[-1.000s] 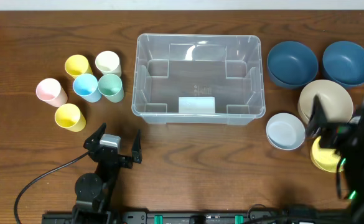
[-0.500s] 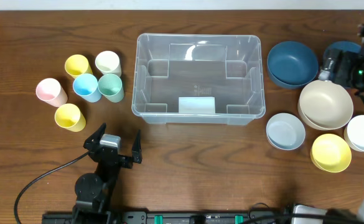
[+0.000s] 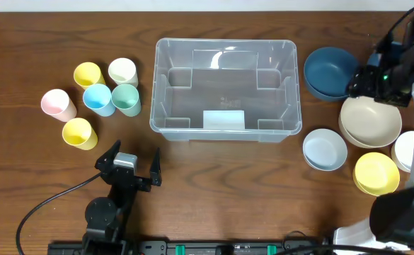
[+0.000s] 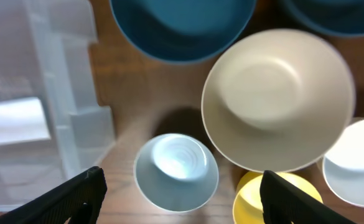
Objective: Pack container
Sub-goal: 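Reach the right gripper to the cream bowl and grasp its rim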
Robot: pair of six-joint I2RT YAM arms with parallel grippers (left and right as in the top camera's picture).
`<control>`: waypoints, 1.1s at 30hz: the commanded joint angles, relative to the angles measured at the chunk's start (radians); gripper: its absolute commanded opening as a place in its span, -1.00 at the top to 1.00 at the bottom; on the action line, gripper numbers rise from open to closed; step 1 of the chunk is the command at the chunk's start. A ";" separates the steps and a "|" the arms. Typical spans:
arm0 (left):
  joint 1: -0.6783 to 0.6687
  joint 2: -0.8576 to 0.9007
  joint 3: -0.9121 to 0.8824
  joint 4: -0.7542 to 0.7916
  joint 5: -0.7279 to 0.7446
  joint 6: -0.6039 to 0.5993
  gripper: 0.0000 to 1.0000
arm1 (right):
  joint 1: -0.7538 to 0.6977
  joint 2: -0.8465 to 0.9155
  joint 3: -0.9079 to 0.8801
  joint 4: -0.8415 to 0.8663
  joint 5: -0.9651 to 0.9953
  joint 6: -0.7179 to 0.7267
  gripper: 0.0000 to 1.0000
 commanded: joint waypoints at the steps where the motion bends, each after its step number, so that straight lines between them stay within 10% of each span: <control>1: 0.006 -0.006 -0.017 -0.034 0.008 0.010 -0.96 | -0.023 0.045 -0.072 0.014 -0.007 -0.065 -0.60; 33: 0.006 -0.006 -0.017 -0.034 0.008 0.010 -0.96 | -0.024 0.124 -0.486 0.490 0.092 -0.062 -0.22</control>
